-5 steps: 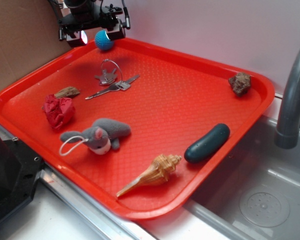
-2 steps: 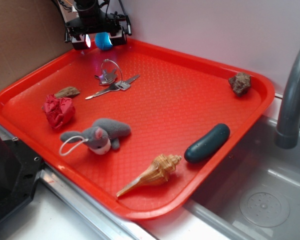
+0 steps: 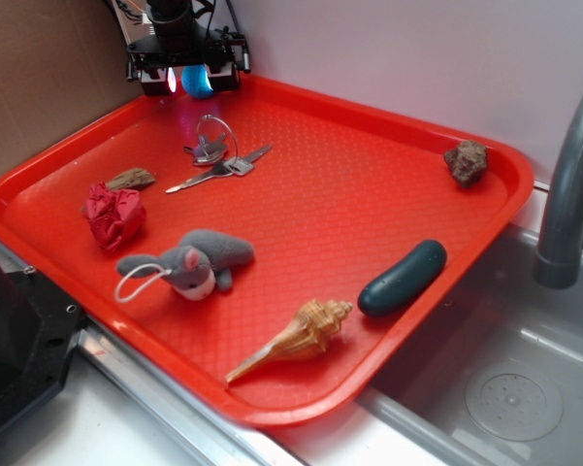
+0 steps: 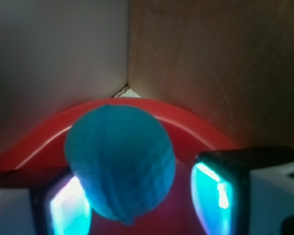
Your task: Grab the blue ball.
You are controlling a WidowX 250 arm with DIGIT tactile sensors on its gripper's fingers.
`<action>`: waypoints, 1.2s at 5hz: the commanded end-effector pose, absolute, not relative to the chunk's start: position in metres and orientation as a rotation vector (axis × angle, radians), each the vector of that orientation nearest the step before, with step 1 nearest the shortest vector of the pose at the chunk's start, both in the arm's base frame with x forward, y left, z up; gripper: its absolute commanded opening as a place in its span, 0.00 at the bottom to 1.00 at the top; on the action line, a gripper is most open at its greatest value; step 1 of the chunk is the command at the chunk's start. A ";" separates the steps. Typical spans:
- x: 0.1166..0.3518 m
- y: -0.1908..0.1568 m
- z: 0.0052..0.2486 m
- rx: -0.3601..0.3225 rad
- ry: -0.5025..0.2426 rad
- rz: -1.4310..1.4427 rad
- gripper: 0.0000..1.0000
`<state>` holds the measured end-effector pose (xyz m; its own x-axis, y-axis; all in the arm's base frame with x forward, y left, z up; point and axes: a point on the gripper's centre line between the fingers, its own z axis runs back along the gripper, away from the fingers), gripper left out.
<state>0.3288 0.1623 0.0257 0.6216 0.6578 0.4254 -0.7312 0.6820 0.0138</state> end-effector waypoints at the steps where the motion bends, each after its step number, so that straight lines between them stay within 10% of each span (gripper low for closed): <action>1: 0.318 0.169 0.073 0.166 -0.497 0.731 0.00; 3: 0.249 0.124 0.150 0.053 -0.305 0.510 0.00; 6: 0.220 0.071 0.186 -0.044 -0.080 0.300 0.00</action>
<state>0.2050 0.0538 0.1636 0.9522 0.3052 0.0148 -0.3041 0.9512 -0.0530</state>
